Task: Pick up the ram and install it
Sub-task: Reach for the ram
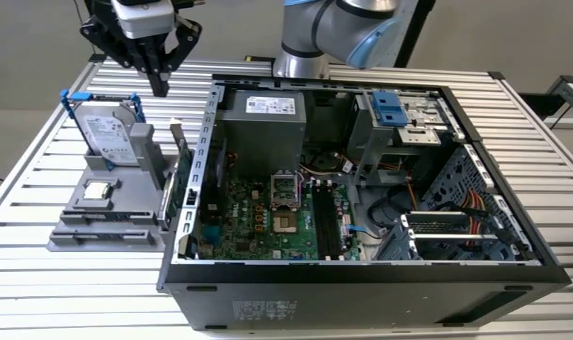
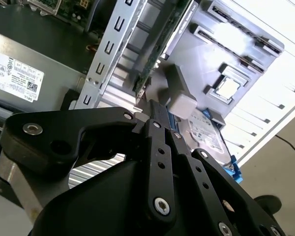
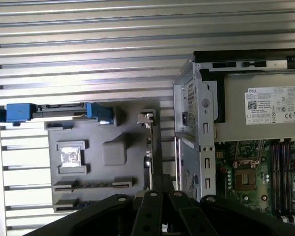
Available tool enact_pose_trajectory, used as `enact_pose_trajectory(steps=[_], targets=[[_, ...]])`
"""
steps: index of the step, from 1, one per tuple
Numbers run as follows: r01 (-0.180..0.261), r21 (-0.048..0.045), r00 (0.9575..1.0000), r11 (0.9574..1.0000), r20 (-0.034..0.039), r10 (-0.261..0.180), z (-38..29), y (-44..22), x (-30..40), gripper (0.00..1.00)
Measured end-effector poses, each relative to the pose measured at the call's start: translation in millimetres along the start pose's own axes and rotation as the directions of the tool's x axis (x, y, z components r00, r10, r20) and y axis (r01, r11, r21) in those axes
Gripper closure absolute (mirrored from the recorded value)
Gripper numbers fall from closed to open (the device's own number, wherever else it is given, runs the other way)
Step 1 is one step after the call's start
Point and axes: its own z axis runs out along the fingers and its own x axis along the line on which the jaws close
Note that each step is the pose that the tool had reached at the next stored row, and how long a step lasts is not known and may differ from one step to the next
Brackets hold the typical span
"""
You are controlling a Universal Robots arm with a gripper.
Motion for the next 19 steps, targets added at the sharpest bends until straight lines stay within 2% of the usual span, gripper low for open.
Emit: enact_pose_trajectory(steps=[19], targets=[[0.000, 0.0000, 1.0000, 1.0000, 0.0000, 0.000, -0.4, -1.3, 18.1, 1.00]])
